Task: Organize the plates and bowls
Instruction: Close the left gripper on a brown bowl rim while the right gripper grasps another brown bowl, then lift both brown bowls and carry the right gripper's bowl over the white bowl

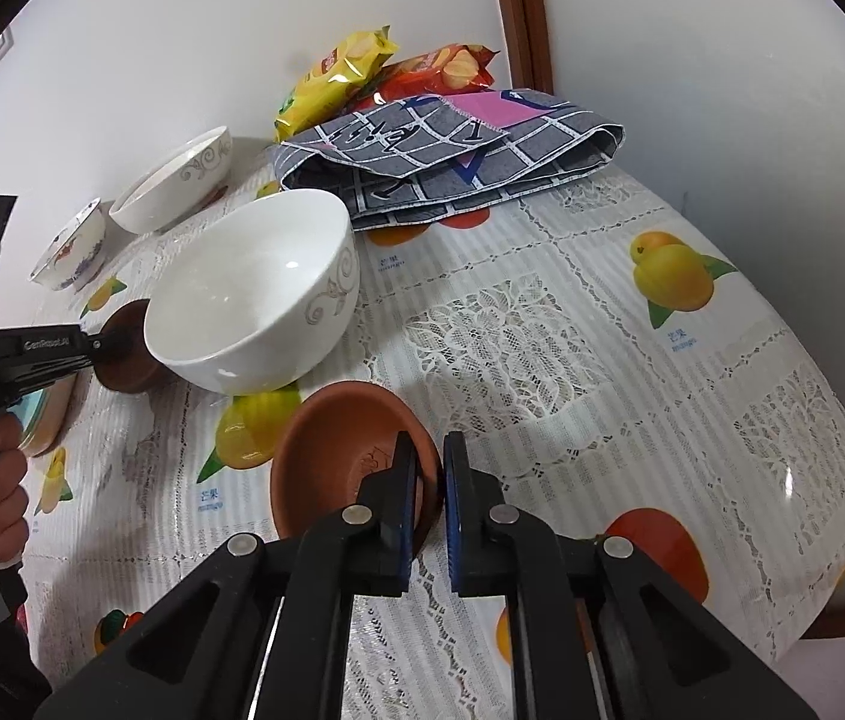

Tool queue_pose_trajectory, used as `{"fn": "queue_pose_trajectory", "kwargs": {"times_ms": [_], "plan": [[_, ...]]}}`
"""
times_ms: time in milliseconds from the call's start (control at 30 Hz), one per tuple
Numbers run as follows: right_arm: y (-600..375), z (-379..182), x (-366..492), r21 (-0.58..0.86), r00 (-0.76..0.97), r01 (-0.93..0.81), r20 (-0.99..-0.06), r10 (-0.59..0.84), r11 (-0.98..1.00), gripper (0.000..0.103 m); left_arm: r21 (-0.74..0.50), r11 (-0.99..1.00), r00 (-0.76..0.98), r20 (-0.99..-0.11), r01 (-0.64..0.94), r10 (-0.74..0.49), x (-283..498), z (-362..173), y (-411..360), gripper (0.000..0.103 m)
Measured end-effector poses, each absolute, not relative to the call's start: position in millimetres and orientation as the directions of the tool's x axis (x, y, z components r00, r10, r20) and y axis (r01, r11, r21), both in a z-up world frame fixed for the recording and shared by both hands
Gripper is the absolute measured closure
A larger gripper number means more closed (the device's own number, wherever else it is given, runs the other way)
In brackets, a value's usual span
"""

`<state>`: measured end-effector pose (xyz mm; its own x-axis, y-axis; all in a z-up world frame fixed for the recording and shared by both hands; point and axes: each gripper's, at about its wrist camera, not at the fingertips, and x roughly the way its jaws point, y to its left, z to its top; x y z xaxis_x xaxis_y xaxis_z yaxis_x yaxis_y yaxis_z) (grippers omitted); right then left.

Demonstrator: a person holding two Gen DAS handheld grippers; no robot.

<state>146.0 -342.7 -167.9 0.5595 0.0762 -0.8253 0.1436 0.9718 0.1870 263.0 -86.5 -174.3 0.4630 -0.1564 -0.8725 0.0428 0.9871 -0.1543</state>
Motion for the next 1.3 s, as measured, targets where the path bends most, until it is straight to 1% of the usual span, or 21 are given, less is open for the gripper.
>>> {"fn": "queue_pose_trajectory", "kwargs": {"times_ms": [367, 767, 1300], "plan": [[-333, -153, 127, 0.198, 0.582, 0.140, -0.809, 0.081, 0.970, 0.094, -0.152, 0.987, 0.486, -0.860, 0.043, -0.154, 227, -151, -75, 0.094], [-325, -141, 116, 0.183, 0.585, 0.127, -0.807, 0.075, 0.975, 0.094, -0.161, 0.985, 0.505, -0.847, 0.055, -0.167, 212, -133, -74, 0.094], [-321, -139, 117, 0.172, 0.579, 0.114, -0.812, 0.075, 0.978, 0.094, -0.166, 0.985, 0.499, -0.851, 0.047, -0.167, 209, -133, -72, 0.094]]}}
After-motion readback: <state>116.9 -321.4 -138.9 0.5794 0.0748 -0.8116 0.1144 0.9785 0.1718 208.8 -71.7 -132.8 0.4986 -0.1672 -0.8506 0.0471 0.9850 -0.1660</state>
